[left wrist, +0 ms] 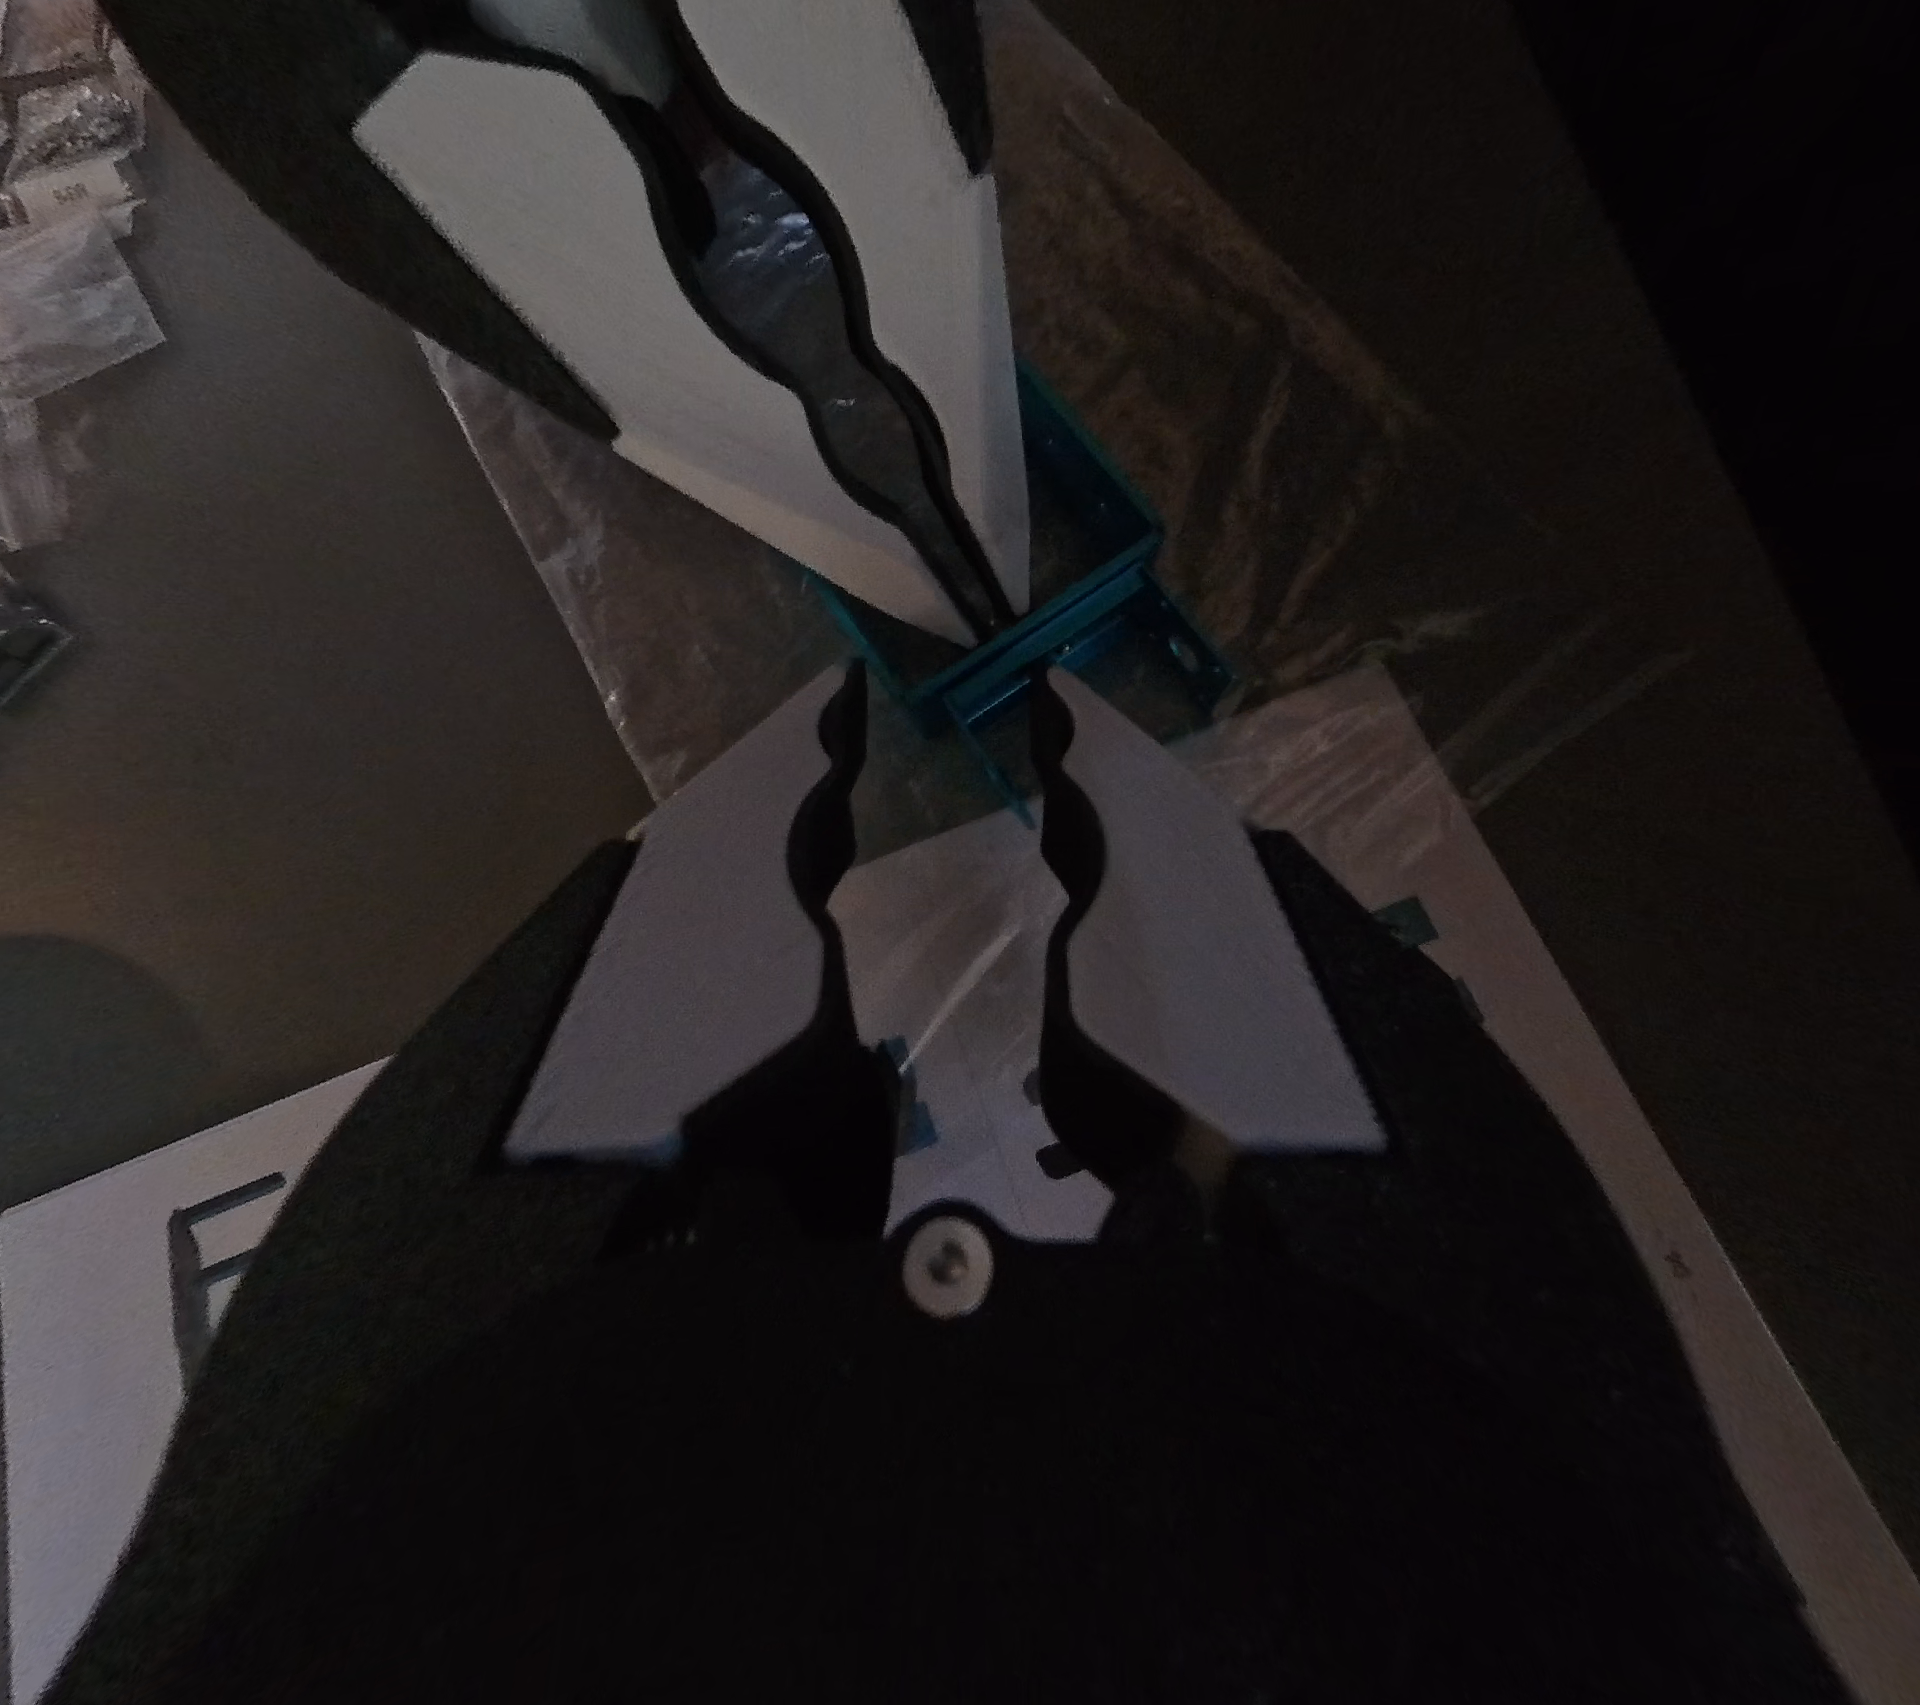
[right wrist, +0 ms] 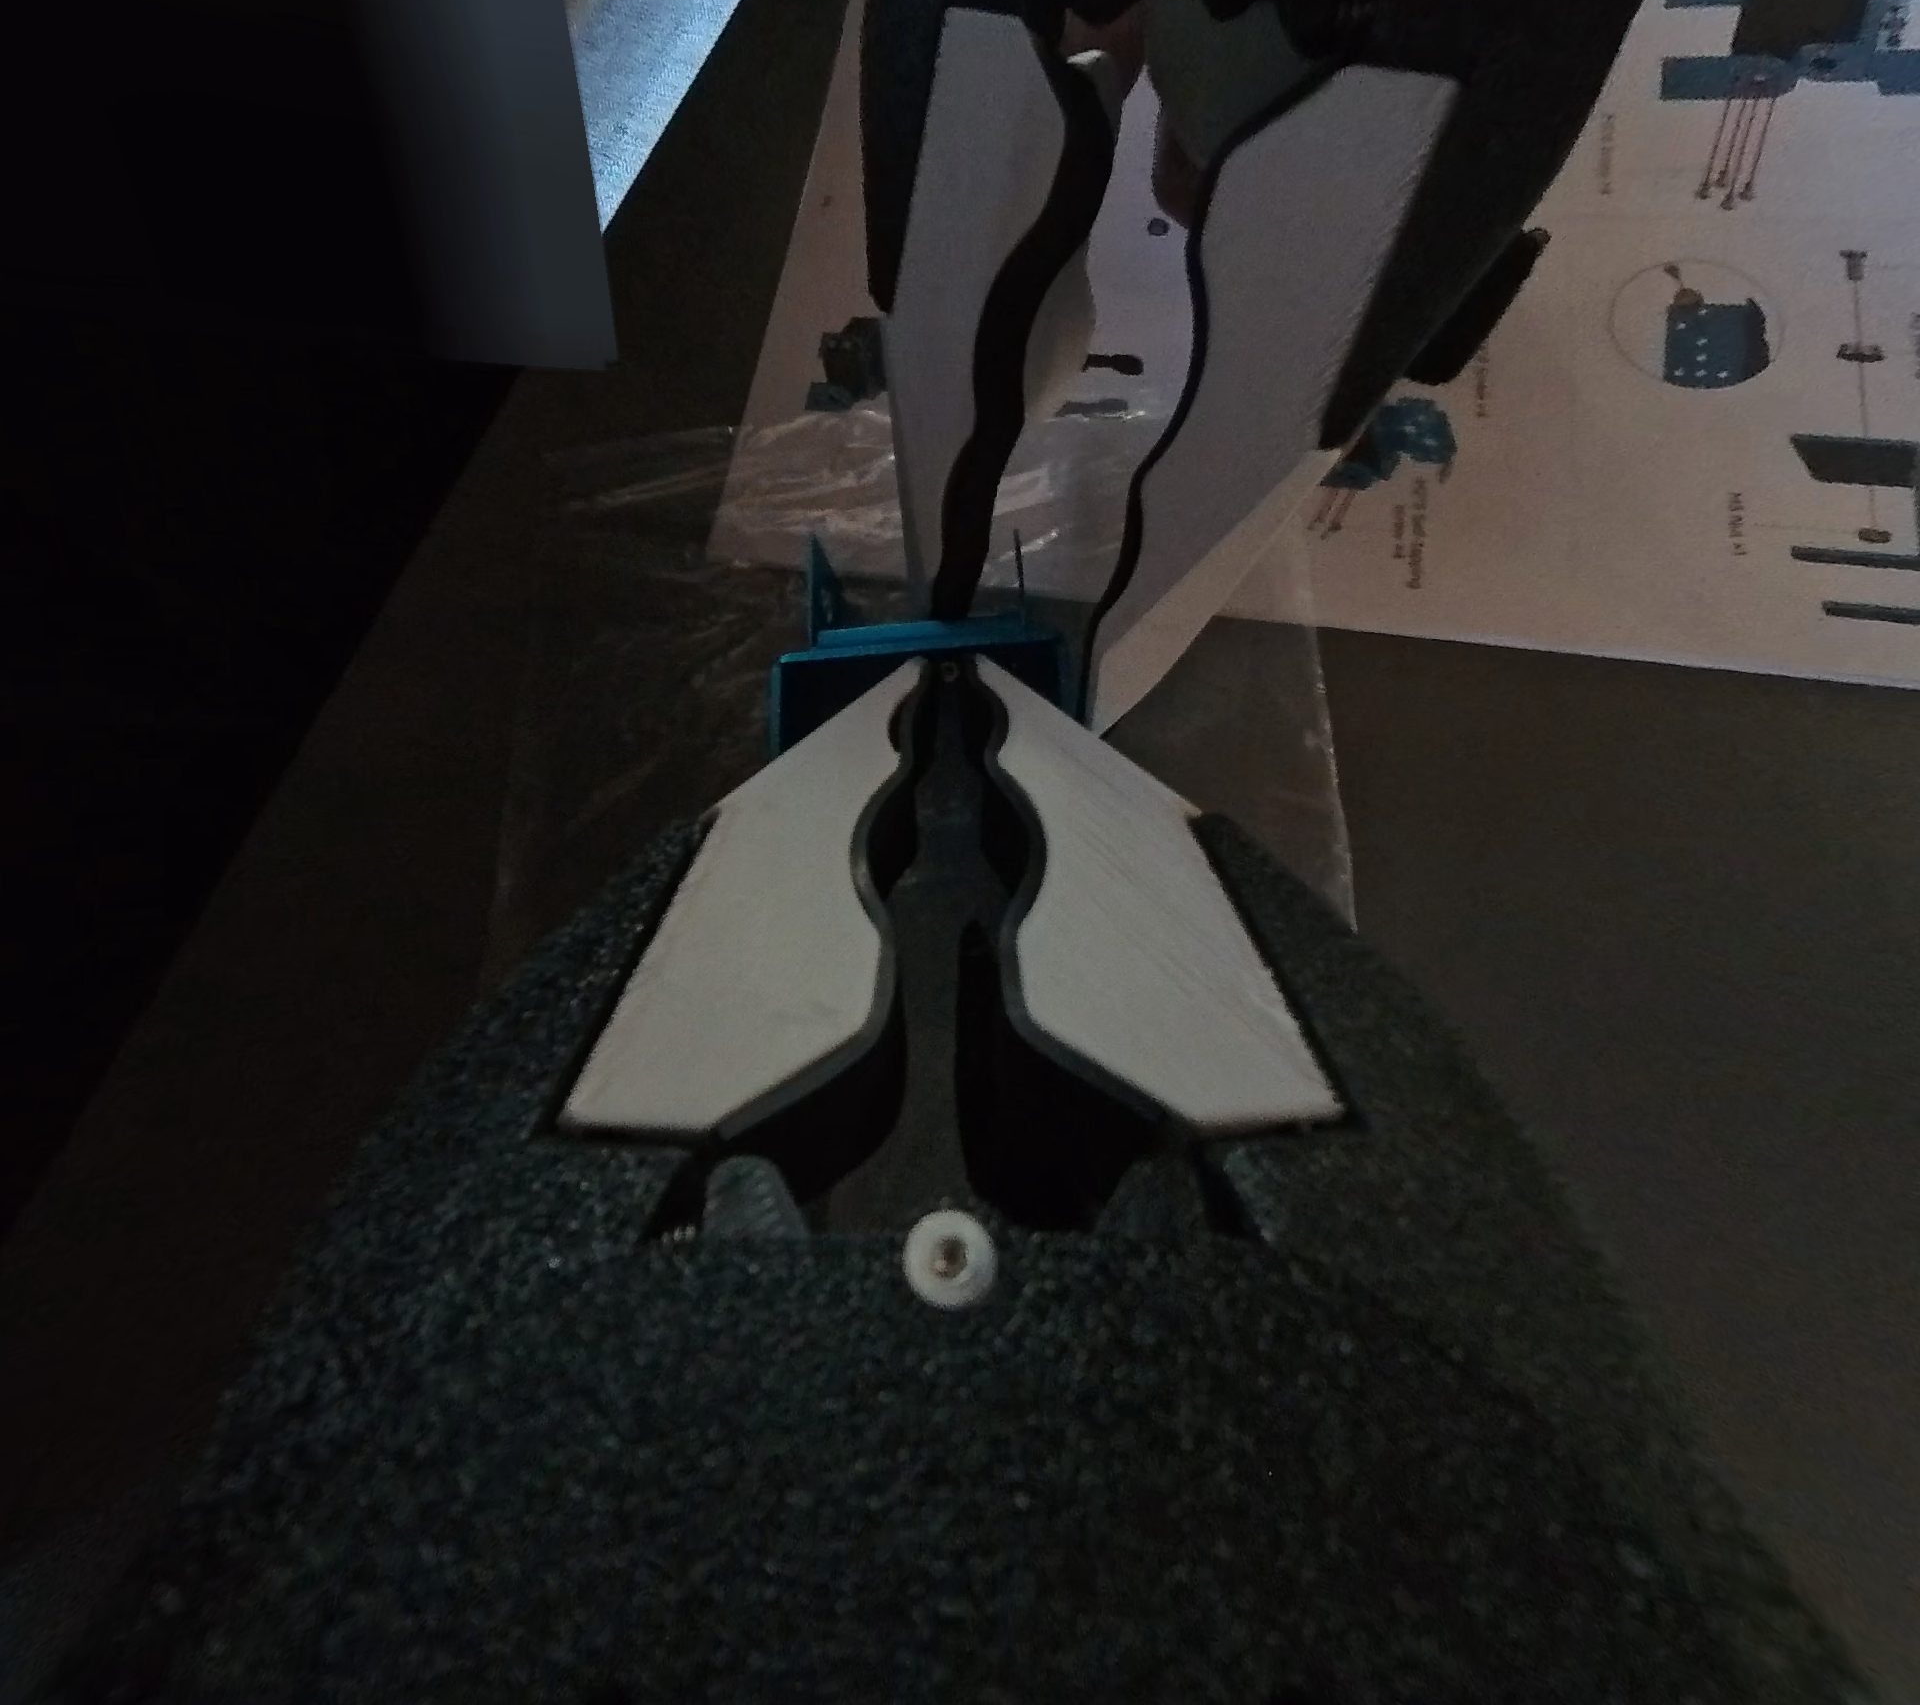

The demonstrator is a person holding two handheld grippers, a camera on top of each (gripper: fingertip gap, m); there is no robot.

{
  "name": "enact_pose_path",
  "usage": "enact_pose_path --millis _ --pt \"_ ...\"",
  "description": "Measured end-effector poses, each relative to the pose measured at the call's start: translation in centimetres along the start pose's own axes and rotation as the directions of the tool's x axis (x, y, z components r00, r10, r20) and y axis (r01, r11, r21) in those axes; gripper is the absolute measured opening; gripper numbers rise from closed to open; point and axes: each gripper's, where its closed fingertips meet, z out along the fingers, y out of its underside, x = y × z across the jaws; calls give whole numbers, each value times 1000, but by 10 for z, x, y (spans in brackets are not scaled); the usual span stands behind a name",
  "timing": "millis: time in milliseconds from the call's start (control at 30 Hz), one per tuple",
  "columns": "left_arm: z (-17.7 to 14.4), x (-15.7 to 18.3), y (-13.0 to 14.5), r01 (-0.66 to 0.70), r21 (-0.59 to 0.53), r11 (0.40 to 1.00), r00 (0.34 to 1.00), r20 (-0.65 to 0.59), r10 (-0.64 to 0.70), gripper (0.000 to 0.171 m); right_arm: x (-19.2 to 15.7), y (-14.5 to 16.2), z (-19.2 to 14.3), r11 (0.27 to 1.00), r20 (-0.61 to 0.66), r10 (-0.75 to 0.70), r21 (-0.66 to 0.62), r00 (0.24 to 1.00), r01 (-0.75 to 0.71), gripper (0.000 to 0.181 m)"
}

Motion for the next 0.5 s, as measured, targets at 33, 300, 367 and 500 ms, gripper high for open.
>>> enact_pose_path --millis 33,300,367,500 --pt "0 0 0 0 0 1000 1000 0 0 30 0 0 0 1000 2 5 0 1000 -5 4" --pt "0 0 0 -4 -1 1000 1000 -1 4 30 -1 3 2 998 28 58 1 998 -58 4" --pt "0 0 0 -6 -1 1000 1000 0 6 30 -1 3 2 997 32 71 0 997 -71 4" --pt "1 0 -1 -11 -3 1000 1000 3 11 30 -1 2 2 994 41 111 3 993 -111 3"
